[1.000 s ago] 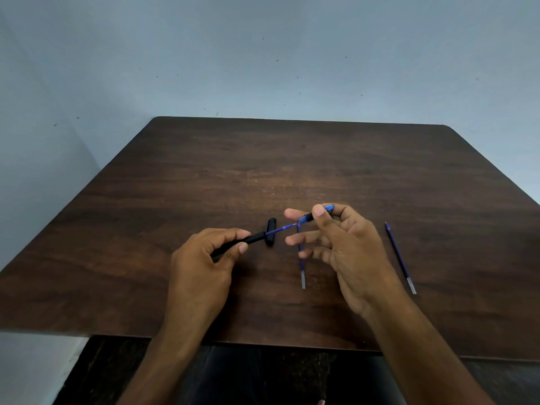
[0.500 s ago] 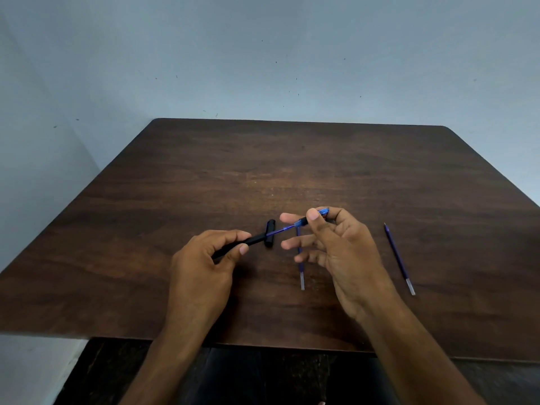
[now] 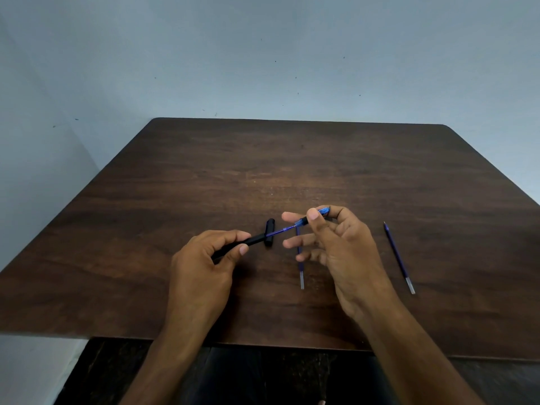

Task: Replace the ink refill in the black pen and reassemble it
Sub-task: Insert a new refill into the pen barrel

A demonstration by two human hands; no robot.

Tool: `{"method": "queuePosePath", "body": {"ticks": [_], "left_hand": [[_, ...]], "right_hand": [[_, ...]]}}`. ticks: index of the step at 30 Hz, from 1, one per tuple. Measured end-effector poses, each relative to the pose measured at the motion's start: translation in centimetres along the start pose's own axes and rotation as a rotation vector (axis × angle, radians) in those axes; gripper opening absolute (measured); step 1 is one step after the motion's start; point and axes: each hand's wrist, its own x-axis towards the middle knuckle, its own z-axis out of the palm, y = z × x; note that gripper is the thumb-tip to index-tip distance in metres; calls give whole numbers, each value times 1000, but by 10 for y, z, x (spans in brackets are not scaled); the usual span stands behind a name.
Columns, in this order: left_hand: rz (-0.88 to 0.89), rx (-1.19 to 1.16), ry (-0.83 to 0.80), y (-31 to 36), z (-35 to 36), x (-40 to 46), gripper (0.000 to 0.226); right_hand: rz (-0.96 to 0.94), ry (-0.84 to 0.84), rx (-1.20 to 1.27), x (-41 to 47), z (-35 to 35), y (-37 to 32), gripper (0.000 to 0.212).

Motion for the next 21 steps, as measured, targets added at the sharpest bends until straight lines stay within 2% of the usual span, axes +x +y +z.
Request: {"method": "queuePosePath", "body": {"ticks": [15,21], "left_hand": [[7,14,13,3,1,1,25],[-17,-1,6,3,0,0,25]], "right_hand": [[48,-1,55,0,6,6,24],[63,67,175,2,5,17,11]]}}
